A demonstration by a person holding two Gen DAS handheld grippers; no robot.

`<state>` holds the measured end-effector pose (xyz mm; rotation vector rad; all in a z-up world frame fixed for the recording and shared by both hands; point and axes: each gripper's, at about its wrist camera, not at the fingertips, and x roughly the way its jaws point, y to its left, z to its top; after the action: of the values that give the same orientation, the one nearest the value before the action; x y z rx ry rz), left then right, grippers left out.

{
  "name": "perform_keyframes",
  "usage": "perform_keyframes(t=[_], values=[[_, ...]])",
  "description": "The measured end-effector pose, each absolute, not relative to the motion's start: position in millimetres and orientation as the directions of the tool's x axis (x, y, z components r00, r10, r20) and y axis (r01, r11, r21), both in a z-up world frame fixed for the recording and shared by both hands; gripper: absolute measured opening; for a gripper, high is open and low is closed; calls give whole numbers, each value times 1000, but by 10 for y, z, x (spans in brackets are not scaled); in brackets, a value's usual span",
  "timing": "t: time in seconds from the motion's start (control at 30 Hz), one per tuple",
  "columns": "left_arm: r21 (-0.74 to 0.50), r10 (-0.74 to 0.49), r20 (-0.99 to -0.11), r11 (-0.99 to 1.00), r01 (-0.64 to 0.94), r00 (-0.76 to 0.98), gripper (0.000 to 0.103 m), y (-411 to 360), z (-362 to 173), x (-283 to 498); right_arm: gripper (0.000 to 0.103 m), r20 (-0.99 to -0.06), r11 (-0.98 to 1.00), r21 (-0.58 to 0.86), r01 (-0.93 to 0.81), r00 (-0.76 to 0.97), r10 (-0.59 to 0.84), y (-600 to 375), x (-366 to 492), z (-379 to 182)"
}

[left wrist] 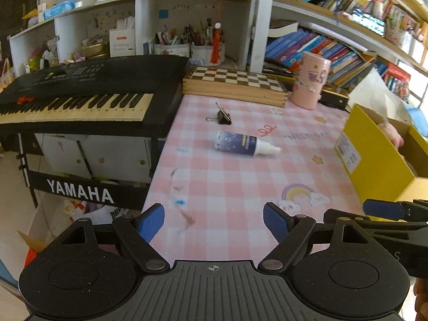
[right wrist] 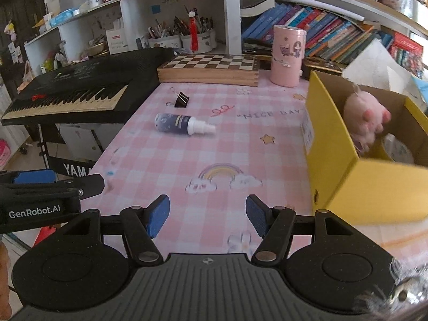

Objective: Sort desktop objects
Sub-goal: 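Move both tools toward the spray bottle and black binder clip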

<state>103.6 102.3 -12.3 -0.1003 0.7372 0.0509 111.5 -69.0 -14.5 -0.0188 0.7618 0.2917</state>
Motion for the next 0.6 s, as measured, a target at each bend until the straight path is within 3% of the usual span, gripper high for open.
perform_keyframes(t=[0.6], values=[[-42, 172, -644, 965, -259, 745, 83, 1136, 57, 1777, 61, -708, 839, 44, -542, 576, 409, -402, 2286, -140]])
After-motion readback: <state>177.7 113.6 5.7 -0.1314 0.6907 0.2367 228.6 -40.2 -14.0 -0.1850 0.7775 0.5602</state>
